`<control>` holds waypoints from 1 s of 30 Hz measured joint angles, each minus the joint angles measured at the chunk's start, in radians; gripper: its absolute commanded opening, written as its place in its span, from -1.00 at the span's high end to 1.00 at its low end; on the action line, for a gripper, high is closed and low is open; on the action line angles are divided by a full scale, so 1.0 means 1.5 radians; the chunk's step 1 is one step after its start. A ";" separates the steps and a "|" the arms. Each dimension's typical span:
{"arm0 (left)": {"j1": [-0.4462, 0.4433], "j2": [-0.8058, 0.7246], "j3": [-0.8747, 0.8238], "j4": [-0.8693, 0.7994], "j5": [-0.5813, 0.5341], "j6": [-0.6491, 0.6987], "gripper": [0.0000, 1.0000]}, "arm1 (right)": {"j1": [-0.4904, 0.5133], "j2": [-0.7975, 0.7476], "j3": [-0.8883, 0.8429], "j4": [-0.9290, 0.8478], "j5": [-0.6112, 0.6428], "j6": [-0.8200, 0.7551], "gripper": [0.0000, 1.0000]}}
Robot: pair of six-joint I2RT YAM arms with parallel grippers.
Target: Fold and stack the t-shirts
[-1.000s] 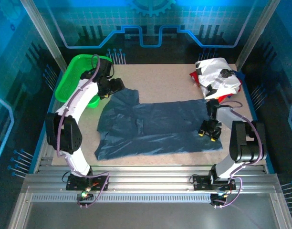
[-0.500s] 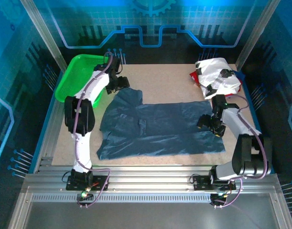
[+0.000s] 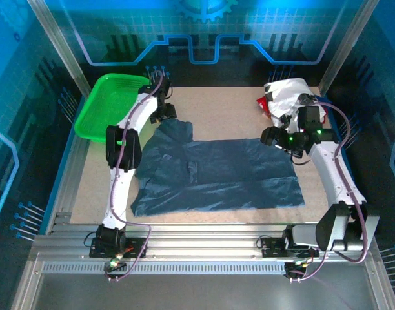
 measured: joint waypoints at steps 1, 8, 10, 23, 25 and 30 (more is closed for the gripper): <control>0.000 0.013 0.021 -0.004 -0.001 0.000 -0.29 | 0.000 0.004 0.003 0.000 -0.003 -0.002 -1.00; 0.007 0.065 0.073 -0.012 -0.004 -0.003 -0.24 | -0.001 0.021 0.008 -0.003 -0.016 -0.015 -1.00; 0.009 0.074 0.077 -0.012 -0.004 -0.004 -0.22 | -0.001 0.024 0.008 -0.003 -0.017 -0.019 -1.00; 0.015 0.124 0.150 -0.004 -0.001 -0.011 -0.16 | -0.010 0.073 0.008 0.001 -0.026 -0.032 -0.96; 0.015 0.127 0.152 0.001 0.007 -0.018 -0.15 | -0.010 0.083 0.008 0.001 -0.031 -0.035 -0.96; 0.017 0.136 0.156 0.008 0.021 -0.024 0.22 | -0.010 0.107 0.012 0.001 -0.032 -0.040 -0.95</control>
